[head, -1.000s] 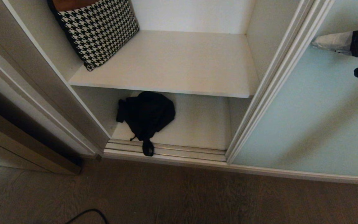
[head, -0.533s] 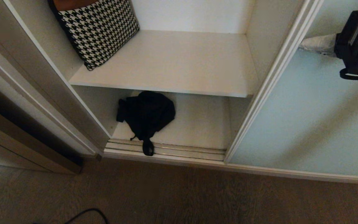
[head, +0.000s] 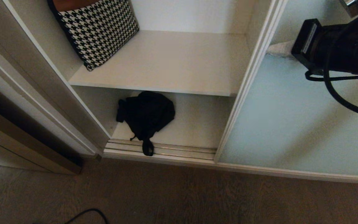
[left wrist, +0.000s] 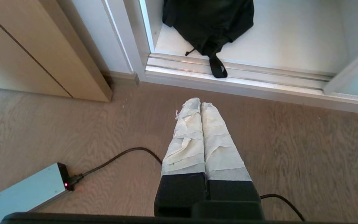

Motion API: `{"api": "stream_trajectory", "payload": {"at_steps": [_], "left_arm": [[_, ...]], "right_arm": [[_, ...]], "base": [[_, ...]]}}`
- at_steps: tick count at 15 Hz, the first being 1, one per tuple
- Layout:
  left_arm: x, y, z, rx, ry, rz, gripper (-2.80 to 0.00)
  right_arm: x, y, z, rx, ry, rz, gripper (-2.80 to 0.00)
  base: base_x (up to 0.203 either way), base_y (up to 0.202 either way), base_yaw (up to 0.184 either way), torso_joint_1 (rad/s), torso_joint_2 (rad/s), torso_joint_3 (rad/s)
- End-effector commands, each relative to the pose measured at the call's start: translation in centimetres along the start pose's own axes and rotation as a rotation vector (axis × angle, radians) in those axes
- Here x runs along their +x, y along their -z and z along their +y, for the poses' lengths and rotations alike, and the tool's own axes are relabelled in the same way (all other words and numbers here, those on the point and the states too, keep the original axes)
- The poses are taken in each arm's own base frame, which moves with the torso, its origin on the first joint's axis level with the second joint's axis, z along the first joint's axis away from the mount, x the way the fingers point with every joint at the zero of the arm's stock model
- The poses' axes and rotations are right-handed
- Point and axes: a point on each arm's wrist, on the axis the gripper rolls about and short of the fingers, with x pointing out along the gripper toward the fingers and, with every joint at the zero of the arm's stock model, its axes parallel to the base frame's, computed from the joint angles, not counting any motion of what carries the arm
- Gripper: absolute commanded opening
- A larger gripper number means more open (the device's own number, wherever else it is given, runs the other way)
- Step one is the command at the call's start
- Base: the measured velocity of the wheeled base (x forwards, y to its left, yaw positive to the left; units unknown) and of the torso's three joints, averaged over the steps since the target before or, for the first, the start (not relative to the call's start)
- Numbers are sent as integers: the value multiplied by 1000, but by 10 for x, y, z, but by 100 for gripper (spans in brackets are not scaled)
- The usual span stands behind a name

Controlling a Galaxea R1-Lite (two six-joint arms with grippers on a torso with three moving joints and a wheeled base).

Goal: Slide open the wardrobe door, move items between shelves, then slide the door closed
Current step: Close the door

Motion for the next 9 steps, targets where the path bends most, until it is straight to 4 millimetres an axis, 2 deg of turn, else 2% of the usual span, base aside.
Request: {"api": "stream_trajectory", "payload": {"at_steps": [1, 3, 5, 9], "left_arm": [[0, 0, 0, 0, 0, 1, -280], [0, 0, 0, 0, 0, 2, -280], [0, 0, 0, 0, 0, 1, -280], [0, 0, 0, 0, 0, 2, -280]], "right_arm": [[13, 5, 14, 2, -46, 17, -280], [11, 12, 37, -6, -103, 27, -280], [-1, 14, 55, -71, -167, 28, -280], [-35, 16, 78, -105, -291, 33, -280]], "base": [[0, 0, 0, 0, 0, 0], [0, 0, 0, 0, 0, 0], [0, 0, 0, 0, 0, 0], [0, 0, 0, 0, 0, 0]]}}
